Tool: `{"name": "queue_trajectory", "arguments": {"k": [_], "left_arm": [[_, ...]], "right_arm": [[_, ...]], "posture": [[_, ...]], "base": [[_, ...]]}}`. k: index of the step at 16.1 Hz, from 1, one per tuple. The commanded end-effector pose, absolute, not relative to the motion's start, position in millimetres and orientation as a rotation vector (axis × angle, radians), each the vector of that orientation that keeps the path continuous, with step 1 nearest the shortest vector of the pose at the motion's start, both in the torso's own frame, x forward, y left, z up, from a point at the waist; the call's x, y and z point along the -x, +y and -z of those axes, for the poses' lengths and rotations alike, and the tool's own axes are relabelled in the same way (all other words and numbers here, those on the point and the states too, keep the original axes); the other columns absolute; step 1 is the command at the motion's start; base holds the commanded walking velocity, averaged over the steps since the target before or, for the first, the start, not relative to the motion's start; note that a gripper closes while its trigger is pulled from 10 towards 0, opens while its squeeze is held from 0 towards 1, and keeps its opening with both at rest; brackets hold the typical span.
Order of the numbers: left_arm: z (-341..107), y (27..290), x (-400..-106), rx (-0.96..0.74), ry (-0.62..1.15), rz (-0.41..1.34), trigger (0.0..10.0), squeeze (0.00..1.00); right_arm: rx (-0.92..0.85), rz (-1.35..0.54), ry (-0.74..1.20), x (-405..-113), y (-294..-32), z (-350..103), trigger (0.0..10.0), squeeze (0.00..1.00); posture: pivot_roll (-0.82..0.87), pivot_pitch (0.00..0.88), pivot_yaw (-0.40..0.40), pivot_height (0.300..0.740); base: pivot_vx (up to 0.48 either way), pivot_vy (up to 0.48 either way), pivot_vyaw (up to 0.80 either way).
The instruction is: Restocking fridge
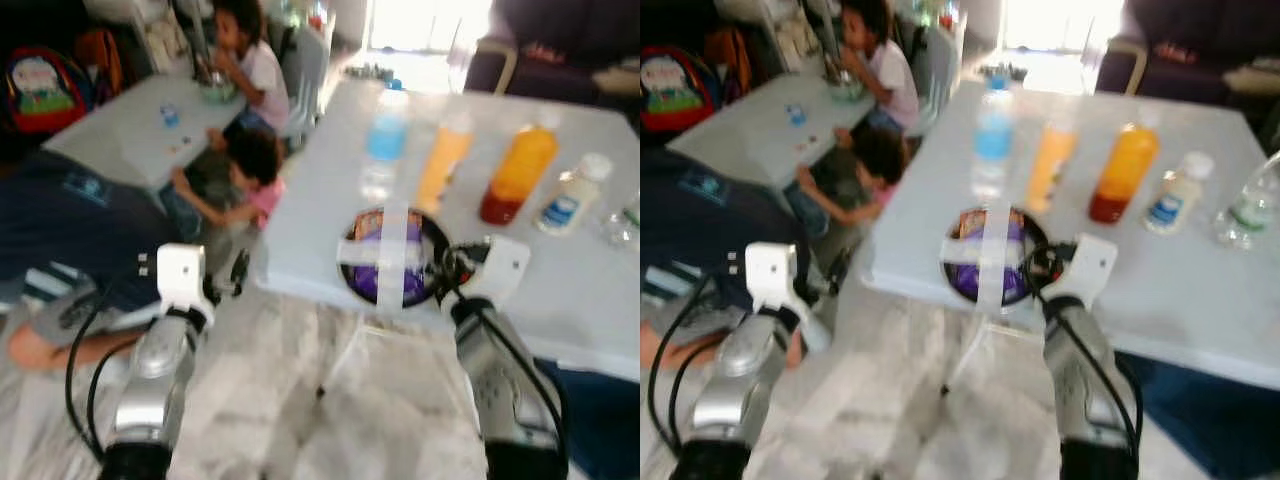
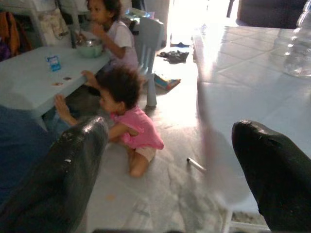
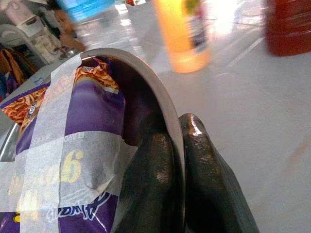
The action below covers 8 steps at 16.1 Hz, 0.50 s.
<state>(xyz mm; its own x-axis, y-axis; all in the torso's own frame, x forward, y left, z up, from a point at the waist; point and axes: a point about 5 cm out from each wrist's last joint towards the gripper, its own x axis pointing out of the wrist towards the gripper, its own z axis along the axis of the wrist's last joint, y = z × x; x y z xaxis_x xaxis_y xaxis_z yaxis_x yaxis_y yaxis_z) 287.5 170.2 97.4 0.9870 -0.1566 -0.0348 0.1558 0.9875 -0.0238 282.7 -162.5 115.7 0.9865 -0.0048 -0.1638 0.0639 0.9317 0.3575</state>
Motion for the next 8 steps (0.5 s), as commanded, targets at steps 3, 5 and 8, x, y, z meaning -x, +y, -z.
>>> {"name": "queue_trajectory", "arguments": {"k": [3,5,8], "left_arm": [[-95,178,-286,0.029,0.053,0.138,10.0,0.00],[-94,176,-286,0.018,0.054,0.140,10.0,0.00],[-87,178,-283,-0.007,0.075,0.133,10.0,0.00]], "right_arm": [[-0.380,-0.028,0.161,-282,-152,-117,10.0,0.00],[-0.392,-0.058,0.151,-281,-148,-117,10.0,0.00],[-0.406,-0.081,0.139,-280,-143,-118,10.0,0.00]], "posture": [[-0.03,0.018,-0.002,0.740],[-0.03,0.017,0.002,0.740],[-0.03,0.016,0.006,0.740]], "base": [[0.000,0.000,0.80],[0.000,0.000,0.80],[0.000,0.000,0.80]]}}
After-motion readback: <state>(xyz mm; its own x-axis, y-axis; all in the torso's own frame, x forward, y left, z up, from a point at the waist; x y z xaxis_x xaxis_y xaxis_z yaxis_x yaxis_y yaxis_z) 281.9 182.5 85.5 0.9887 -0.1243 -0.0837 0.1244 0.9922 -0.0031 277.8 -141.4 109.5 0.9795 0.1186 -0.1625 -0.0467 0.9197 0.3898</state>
